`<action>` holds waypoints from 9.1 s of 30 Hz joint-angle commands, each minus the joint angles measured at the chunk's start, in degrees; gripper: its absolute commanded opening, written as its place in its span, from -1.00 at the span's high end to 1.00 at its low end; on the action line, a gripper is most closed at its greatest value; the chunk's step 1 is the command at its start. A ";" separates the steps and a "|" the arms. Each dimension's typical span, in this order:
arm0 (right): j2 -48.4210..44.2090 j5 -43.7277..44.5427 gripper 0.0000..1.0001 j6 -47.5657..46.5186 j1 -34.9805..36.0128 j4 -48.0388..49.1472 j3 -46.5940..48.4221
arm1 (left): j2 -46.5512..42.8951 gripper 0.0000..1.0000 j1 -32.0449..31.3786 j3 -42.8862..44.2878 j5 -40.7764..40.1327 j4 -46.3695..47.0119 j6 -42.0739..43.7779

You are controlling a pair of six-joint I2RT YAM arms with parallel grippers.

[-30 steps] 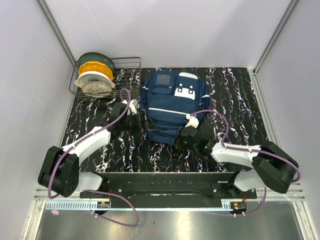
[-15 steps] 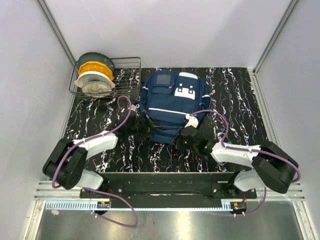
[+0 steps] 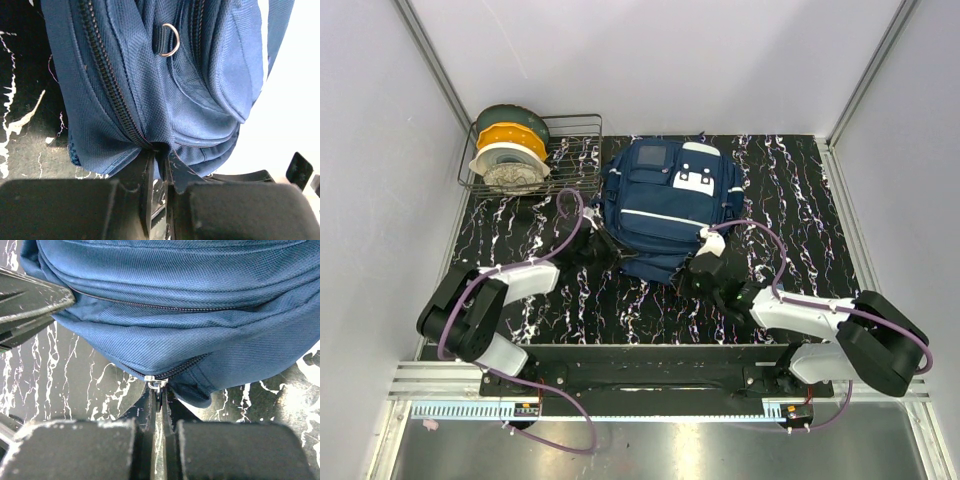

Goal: Pack the student bag
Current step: Zip the student bag at the center of the board.

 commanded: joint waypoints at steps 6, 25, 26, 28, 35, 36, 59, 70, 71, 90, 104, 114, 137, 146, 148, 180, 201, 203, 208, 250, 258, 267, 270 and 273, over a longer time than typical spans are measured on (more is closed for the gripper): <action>-1.90 0.75 1.00 -1.80 -0.14 -3.76 2.12 | -7.28 1.00 13.63 1.23 3.87 -2.11 9.23; -0.41 -7.77 1.00 -8.49 -8.31 -4.12 3.62 | -4.13 0.02 21.02 15.12 14.76 -23.57 33.58; -0.41 -8.47 1.00 -7.87 -8.31 -3.94 3.53 | -3.86 -0.29 21.02 14.86 16.08 -23.04 33.41; -0.06 -9.18 1.00 -7.08 -8.31 -2.89 3.53 | -4.91 -0.65 20.23 14.07 17.16 -21.72 32.35; 2.49 -12.42 1.00 -4.09 -8.32 0.81 3.09 | -11.67 -0.97 12.33 9.94 6.35 -23.66 27.88; 2.66 -13.48 1.00 -4.35 -8.31 2.20 3.00 | -13.25 -0.98 10.06 8.80 3.82 -23.13 25.43; -1.02 -10.76 1.00 -3.47 -8.31 1.43 0.37 | -26.88 -0.98 -15.98 12.40 -37.85 -19.96 33.76; -1.20 -10.41 1.00 -4.09 -8.31 0.46 0.98 | -17.57 -0.98 -5.16 11.68 -15.17 -19.23 25.22; -1.37 -10.32 1.00 -4.00 -8.31 0.46 0.89 | -16.96 -0.98 -6.48 12.47 -16.85 -21.35 24.80; -2.52 -9.01 1.00 -3.03 -8.31 0.20 0.28 | -15.89 -0.89 -11.14 14.50 -18.35 -30.14 14.33; -3.92 -6.54 1.00 -1.54 -8.32 0.55 -0.25 | -11.25 -0.89 -12.47 12.22 -12.39 -25.08 9.42; -4.19 -7.07 1.00 -1.28 -8.40 0.55 -0.25 | -6.24 -0.81 -12.47 13.53 -11.58 -24.09 8.88; -6.56 -10.06 1.00 -4.97 -8.31 1.86 -3.50 | -2.01 0.73 -4.91 13.45 -10.62 -19.78 10.73; -8.67 -0.24 1.00 -5.93 -8.40 -4.63 -3.50 | -7.80 1.00 -2.80 13.54 -13.78 -22.95 16.61; -8.76 0.31 1.00 -6.20 -9.10 -5.43 -3.59 | -10.35 1.00 -1.48 13.62 -14.40 -24.26 18.89; 12.06 -16.55 1.00 1.62 -33.71 -5.35 5.81 | -18.71 1.00 9.95 12.83 -2.10 -28.49 25.94; -7.25 -25.20 -0.66 -2.70 -36.18 -9.80 1.86 | -13.09 1.00 10.21 15.90 3.43 -31.99 36.56; -8.49 -19.56 -0.75 1.96 -36.53 -13.07 2.21 | -12.12 1.00 10.21 16.43 4.14 -32.79 38.66; -1.31 -21.57 -0.81 7.67 -37.32 -10.70 9.39 | -10.89 1.00 10.12 17.14 5.81 -34.55 40.87; -1.71 -34.58 0.46 9.36 -40.04 3.64 -6.58 | 3.43 0.90 5.64 32.07 5.46 -38.23 43.42; -16.13 -29.66 -0.31 2.96 -40.04 -13.06 -4.21 | -2.53 -0.07 5.64 26.73 -3.15 -40.44 44.57; -21.07 -34.93 -0.32 0.31 -39.96 -16.68 2.29 | -17.38 -0.81 5.12 18.46 -5.35 -34.11 42.20; -16.59 -37.30 -0.32 -0.22 -39.96 -15.89 8.17 | -20.46 -0.98 3.02 18.46 -6.31 -33.93 40.97; -11.76 -39.85 -0.32 0.39 -39.87 -14.39 13.27 | -24.07 -0.98 -2.59 16.70 -11.31 -33.06 38.16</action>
